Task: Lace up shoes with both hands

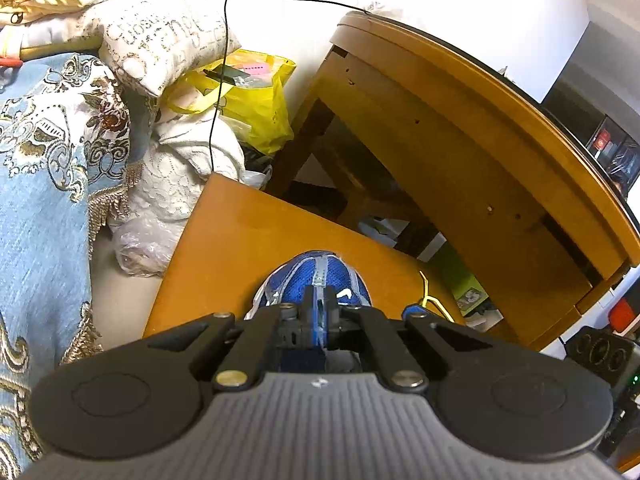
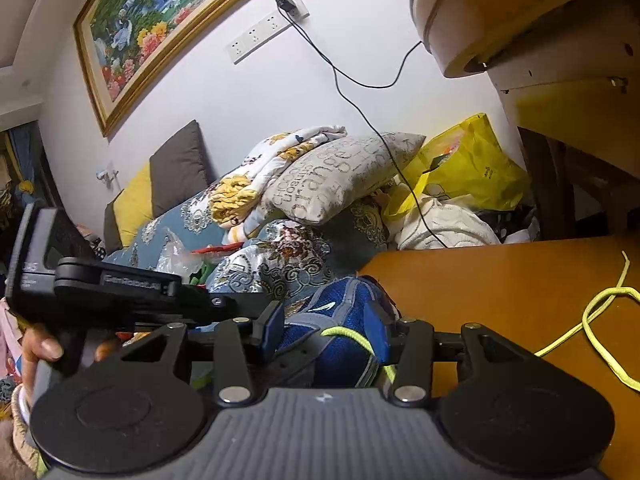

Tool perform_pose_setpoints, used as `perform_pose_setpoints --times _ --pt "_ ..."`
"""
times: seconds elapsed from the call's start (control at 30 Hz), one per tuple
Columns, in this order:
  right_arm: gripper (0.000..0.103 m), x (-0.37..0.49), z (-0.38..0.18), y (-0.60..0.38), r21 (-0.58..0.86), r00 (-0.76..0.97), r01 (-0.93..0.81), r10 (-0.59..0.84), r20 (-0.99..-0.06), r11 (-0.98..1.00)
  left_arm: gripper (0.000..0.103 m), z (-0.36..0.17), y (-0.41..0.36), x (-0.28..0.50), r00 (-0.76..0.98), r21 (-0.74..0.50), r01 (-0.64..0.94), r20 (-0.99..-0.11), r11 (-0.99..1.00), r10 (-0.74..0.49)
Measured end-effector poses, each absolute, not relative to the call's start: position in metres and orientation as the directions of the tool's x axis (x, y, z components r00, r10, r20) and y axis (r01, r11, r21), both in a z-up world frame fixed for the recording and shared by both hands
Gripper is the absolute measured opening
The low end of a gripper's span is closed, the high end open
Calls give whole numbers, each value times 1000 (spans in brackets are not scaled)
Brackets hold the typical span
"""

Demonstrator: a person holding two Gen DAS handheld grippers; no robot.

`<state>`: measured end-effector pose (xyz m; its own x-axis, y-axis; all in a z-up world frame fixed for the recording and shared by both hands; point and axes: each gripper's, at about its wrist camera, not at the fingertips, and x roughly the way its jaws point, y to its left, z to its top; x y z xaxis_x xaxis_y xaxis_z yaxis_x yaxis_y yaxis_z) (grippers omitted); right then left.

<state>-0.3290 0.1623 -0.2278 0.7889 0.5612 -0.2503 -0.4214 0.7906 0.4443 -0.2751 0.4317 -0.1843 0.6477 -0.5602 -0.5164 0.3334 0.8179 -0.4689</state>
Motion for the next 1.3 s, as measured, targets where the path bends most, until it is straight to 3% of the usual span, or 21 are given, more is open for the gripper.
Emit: perform_pose_setpoints --times 0.4,0.53,0.6,0.7,1.23,1.3 --pt "48 -347 -222 172 352 780 -537 610 -139 767 4 -183 434 -282 671 -433 335 -513 837 -535" --pt "48 -348 -224 185 277 775 -551 605 -180 787 4 -183 436 -283 682 -427 325 -512 844 -522" --pt "39 -346 -226 188 271 771 -546 602 -208 793 4 -182 438 -284 685 -427 320 -512 846 -518" --pt "37 -342 -229 189 285 768 -532 596 -236 798 4 -182 440 -284 687 -429 316 -511 846 -516" --pt "36 -343 -231 191 272 778 -503 566 -271 821 3 -181 438 -286 709 -404 327 -492 854 -504" --pt "28 -344 -231 193 259 789 -485 546 -283 835 1 -177 442 -290 760 -359 301 -470 884 -449"
